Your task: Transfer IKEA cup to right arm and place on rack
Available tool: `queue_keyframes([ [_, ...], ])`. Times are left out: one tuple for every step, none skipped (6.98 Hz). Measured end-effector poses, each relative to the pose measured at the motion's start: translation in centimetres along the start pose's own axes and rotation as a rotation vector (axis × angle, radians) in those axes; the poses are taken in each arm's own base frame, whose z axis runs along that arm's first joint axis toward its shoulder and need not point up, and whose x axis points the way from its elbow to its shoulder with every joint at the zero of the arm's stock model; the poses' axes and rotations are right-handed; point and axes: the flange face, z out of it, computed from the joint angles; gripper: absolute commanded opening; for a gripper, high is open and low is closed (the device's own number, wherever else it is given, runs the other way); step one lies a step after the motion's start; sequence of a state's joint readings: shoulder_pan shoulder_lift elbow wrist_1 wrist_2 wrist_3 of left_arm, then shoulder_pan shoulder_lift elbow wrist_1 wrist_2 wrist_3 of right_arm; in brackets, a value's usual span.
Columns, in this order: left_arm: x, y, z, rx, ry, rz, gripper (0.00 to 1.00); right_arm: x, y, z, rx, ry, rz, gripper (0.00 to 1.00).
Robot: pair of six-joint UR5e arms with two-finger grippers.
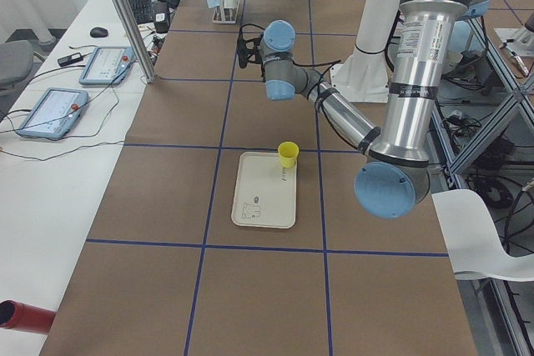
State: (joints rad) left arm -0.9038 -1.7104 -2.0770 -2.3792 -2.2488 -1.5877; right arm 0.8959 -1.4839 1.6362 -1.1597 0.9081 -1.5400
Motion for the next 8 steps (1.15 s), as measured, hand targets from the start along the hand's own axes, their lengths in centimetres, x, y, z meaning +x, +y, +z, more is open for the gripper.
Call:
queue_keyframes([
  [0.0, 0.0, -0.1, 0.001, 0.001, 0.001, 1.0, 0.9, 0.4, -0.6, 0.002, 0.016, 0.014, 1.0],
  [0.1, 0.1, -0.2, 0.002, 0.003, 0.004, 1.0, 2.1, 1.3, -1.9, 0.012, 0.044, 0.049, 1.0],
  [0.0, 0.3, -0.6, 0.001, 0.003, 0.007, 1.0, 3.2, 2.3, -3.6, 0.045, 0.079, 0.125, 1.0],
  [-0.7, 0.7, -1.1, 0.0, -0.008, 0.028, 1.0, 4.2, 3.2, -5.4, 0.107, 0.109, 0.236, 1.0],
  [-2.7, 0.8, -2.1, 0.008, -0.041, 0.1, 1.0, 4.8, 4.0, -7.5, 0.201, 0.13, 0.389, 1.0],
  [-5.4, 0.4, -3.7, 0.027, -0.089, 0.195, 1.0, 4.8, 4.4, -9.2, 0.299, 0.128, 0.542, 1.0],
  [-8.8, 0.0, -5.9, 0.053, -0.152, 0.303, 1.0, 4.3, 4.7, -10.9, 0.419, 0.094, 0.747, 1.0],
  [-11.1, -0.3, -7.8, 0.094, -0.206, 0.395, 1.0, 3.7, 4.8, -12.6, 0.541, 0.03, 0.966, 1.0],
])
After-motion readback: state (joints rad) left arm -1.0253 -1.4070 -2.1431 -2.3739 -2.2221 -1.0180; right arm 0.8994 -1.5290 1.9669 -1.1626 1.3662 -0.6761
